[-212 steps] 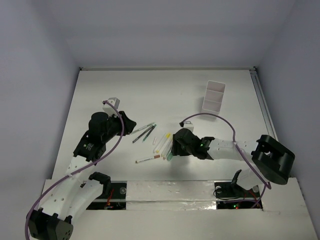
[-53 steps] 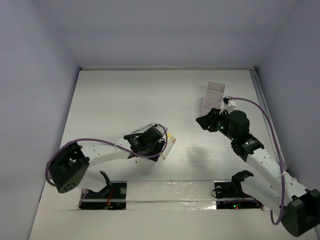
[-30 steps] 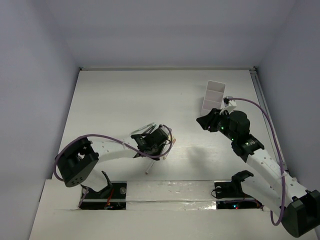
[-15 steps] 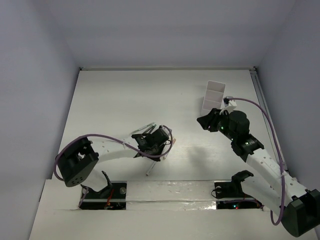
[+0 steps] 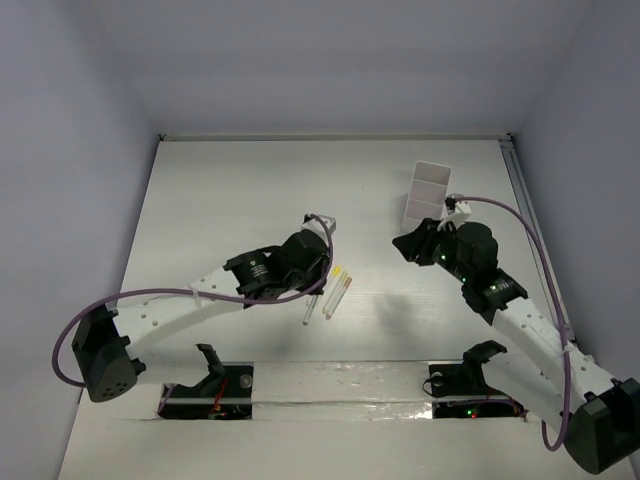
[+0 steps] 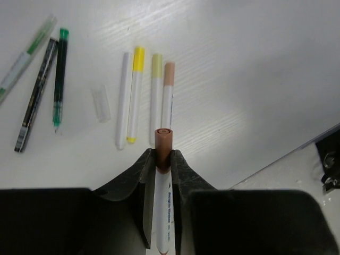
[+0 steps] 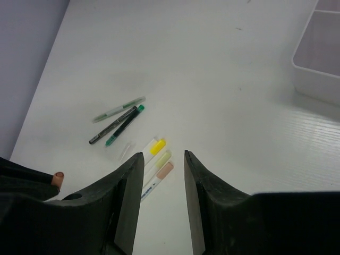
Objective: Sort the stationery into containers
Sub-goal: Pick up the pen from the center of the board, then place the pen in the storage box.
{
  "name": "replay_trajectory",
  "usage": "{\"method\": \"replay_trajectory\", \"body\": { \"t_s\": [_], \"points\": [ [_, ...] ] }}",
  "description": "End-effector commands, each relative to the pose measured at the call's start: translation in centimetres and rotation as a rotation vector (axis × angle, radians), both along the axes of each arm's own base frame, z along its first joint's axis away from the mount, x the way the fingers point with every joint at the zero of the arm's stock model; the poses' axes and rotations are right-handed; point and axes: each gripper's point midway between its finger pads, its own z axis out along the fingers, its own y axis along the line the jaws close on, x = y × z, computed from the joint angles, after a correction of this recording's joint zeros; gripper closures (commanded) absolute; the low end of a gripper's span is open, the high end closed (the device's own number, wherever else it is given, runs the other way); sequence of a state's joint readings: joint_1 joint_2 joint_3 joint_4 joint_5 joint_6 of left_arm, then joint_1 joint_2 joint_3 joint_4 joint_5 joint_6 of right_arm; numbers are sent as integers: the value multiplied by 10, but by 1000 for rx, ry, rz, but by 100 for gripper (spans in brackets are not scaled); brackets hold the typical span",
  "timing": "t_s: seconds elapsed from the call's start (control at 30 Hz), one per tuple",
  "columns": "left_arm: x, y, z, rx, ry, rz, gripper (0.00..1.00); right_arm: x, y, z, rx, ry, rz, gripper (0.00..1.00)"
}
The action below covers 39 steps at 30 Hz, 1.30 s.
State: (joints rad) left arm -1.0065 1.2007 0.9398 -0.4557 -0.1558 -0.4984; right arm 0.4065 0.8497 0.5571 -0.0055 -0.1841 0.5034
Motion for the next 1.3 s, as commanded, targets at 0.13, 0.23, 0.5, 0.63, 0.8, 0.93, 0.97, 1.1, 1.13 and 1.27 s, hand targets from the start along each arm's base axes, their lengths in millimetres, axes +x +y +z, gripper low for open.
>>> {"method": "replay_trajectory", "body": {
  "t_s": [0.13,0.23,0.5,0.63,0.8,0.93,0.97,1.1,1.13,1.27],
  "points": [
    [87,-71,106,-224,-269,70,100,-1,-45,35,-3,-126,-236,73],
    [135,-92,140,-310,-360,134,100,-7,-62,43,7,-158,-311,89],
    [232,-146,181,-466,-541,259,100,-21,-75,37,13,-126,-362,94],
    [264,-174,215,-576,-652,292,100,-26,-63,38,51,-113,-299,92],
    [295,-198,195,-587,-728,316,100,-28,-66,45,33,-144,-298,89],
    [305,-213,191,-618,-804,312,100,-30,-72,49,38,-167,-322,89],
    [308,-217,181,-610,-808,307,100,-30,-72,49,41,-169,-325,89],
    [310,-234,171,-617,-829,269,100,-31,-77,47,39,-172,-346,89],
    [311,-235,174,-626,-840,267,100,-31,-78,47,36,-173,-352,89],
    [315,-247,160,-626,-838,238,100,-28,-82,45,26,-178,-376,89]
  ]
}}
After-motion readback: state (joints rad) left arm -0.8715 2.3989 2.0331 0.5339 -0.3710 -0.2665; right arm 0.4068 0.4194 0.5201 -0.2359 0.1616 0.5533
